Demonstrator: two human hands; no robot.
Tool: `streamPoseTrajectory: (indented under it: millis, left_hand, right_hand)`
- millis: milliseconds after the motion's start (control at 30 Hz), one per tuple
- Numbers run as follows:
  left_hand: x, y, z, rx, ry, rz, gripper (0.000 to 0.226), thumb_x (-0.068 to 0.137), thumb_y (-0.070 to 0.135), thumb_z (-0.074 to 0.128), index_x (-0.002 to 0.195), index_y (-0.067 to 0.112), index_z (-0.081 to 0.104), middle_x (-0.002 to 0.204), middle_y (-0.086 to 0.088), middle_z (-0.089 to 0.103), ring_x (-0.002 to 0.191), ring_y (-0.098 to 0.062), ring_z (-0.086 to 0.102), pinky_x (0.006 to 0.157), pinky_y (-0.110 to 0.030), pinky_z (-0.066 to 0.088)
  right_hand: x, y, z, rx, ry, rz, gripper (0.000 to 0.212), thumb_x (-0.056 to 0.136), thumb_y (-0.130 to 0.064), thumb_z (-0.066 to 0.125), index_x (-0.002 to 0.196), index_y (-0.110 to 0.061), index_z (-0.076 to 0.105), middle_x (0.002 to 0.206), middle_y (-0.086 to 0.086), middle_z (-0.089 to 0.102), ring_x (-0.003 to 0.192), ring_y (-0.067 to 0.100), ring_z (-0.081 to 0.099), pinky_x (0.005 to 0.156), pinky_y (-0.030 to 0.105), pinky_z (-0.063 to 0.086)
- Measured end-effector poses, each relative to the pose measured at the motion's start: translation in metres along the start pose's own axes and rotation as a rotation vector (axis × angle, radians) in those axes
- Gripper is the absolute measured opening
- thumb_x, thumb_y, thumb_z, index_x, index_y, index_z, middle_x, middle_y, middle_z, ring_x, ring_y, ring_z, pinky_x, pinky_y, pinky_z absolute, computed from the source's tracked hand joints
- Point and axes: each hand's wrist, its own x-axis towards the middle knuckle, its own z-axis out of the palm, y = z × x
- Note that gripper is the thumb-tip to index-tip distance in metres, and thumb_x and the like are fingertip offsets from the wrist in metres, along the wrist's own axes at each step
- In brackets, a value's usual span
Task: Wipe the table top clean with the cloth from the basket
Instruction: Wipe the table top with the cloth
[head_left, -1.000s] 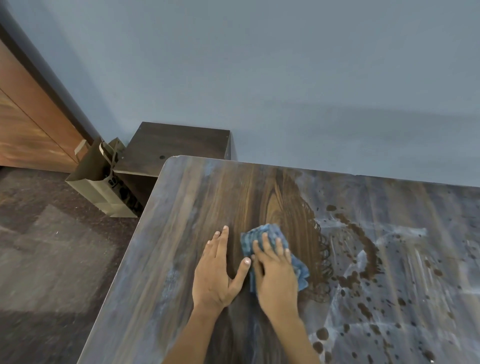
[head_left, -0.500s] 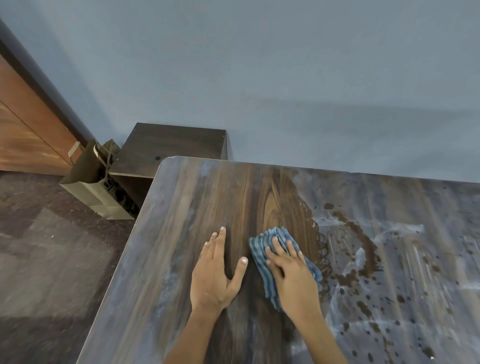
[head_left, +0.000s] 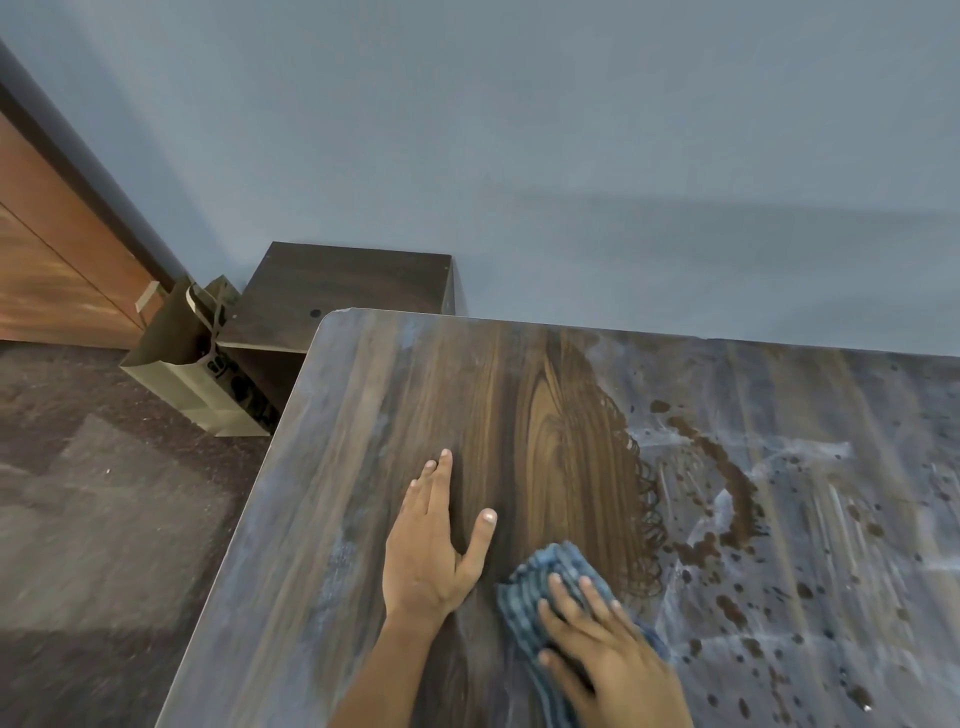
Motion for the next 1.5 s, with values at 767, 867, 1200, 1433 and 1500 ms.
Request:
streamPoseTrajectory:
  millis: [767,867,1200,1433,1500]
  left_hand:
    - [-0.058,-0.007,-0.003,0.218,-0.035,0.069,0.052,0.098,0.037,0.033,0.146,0.017,0.028,0.154,0.002,0.024,0.144,-0.012,0.011,0.118,-0.029,0.007]
    - [-0.073,-0.010,-0.005,0.213,-0.031,0.054,0.052,0.098,0.038,0.033,0.146,0.018,0.027,0.154,0.003,0.022,0.143,-0.008,0.008,0.117,-0.027,0.004]
    - [-0.105,-0.015,-0.010,0.211,-0.064,0.091,0.054,0.095,0.024,0.040,0.146,0.016,0.026,0.155,0.001,0.021,0.141,-0.008,0.001,0.116,-0.026,0.004]
    - [-0.112,-0.014,-0.012,0.198,-0.062,0.076,0.051,0.098,0.030,0.034,0.147,0.018,0.024,0.155,0.004,0.020,0.143,-0.010,0.005,0.117,-0.027,0.005]
    - [-0.113,-0.014,-0.013,0.202,-0.058,0.074,0.050,0.098,0.028,0.034,0.147,0.018,0.025,0.155,0.003,0.021,0.144,-0.012,0.009,0.117,-0.027,0.005]
  right_hand:
    - [-0.005,0.025,0.004,0.327,-0.064,0.015,0.046,0.099,-0.030,0.047,0.143,-0.029,0.035,0.146,-0.027,0.012,0.144,0.003,0.000,0.113,0.018,-0.001]
    - [0.001,0.013,0.000,0.450,0.020,0.218,0.042,0.098,-0.020,0.048,0.140,-0.022,0.044,0.152,-0.014,0.021,0.146,0.012,0.005,0.119,0.032,0.004]
    - [-0.032,-0.055,0.037,0.276,-0.003,0.082,0.045,0.100,-0.025,0.042,0.144,-0.030,0.035,0.156,-0.015,0.016,0.146,0.012,-0.002,0.118,0.029,-0.001]
    - [-0.011,-0.027,0.023,0.199,0.098,0.270,0.045,0.102,-0.023,0.037,0.146,-0.027,0.031,0.158,-0.007,0.015,0.147,0.019,0.003,0.119,0.036,0.007]
    - [0.008,-0.034,0.021,0.170,0.113,0.272,0.046,0.103,-0.023,0.032,0.148,-0.026,0.027,0.159,-0.004,0.011,0.147,0.022,0.001,0.118,0.037,0.004]
